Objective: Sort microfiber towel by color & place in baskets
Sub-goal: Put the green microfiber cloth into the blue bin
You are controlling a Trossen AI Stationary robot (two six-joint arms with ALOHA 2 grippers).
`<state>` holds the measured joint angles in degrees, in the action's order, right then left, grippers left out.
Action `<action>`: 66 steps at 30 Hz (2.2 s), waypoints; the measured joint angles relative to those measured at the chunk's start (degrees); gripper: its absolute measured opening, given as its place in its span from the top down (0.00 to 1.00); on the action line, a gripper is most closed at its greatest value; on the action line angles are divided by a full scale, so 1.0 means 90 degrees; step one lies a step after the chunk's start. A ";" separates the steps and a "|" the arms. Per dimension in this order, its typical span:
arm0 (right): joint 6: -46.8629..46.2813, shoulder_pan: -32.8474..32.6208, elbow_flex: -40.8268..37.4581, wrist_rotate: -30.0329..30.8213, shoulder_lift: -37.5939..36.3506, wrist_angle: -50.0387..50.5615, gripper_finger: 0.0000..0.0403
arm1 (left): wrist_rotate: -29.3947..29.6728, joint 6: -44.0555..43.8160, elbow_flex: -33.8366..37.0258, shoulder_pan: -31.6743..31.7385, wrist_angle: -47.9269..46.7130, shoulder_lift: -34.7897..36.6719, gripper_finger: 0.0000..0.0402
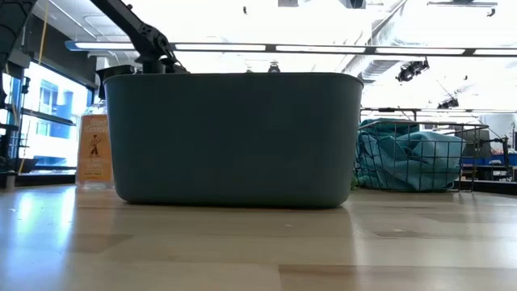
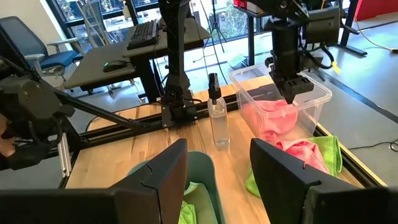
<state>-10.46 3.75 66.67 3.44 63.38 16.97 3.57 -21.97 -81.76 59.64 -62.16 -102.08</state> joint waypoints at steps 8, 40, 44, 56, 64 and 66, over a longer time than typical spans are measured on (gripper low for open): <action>0.0000 0.0000 0.0000 0.0000 -0.0001 0.0000 0.57 | 0.0258 0.0190 -0.0766 0.0043 -0.0655 0.0002 0.52; -0.0159 -0.0002 0.0000 -0.0002 0.0001 -0.0003 0.57 | 0.0119 0.0755 -0.1927 0.0115 -0.0840 0.1616 0.52; -0.0168 -0.0002 0.0000 -0.0002 -0.0001 -0.0007 0.57 | 0.0115 0.0969 -0.1927 -0.0081 -0.0241 0.2133 0.52; -0.0168 -0.0002 0.0000 -0.0002 -0.0001 -0.0032 0.57 | -0.0744 0.1510 -0.1184 -0.0742 0.1643 0.3860 0.52; -0.0165 -0.0004 0.0000 -0.0002 -0.0001 -0.0108 0.57 | -0.1692 0.1341 0.1602 -0.0865 0.4272 0.5372 0.52; -0.0168 -0.0005 0.0000 -0.0002 -0.0001 -0.0151 0.57 | -0.1876 0.1203 0.2274 -0.0865 0.4960 0.5700 0.52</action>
<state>-11.97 3.70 66.67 3.42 63.37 15.62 -13.31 -11.15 -61.29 51.86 -17.52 -50.78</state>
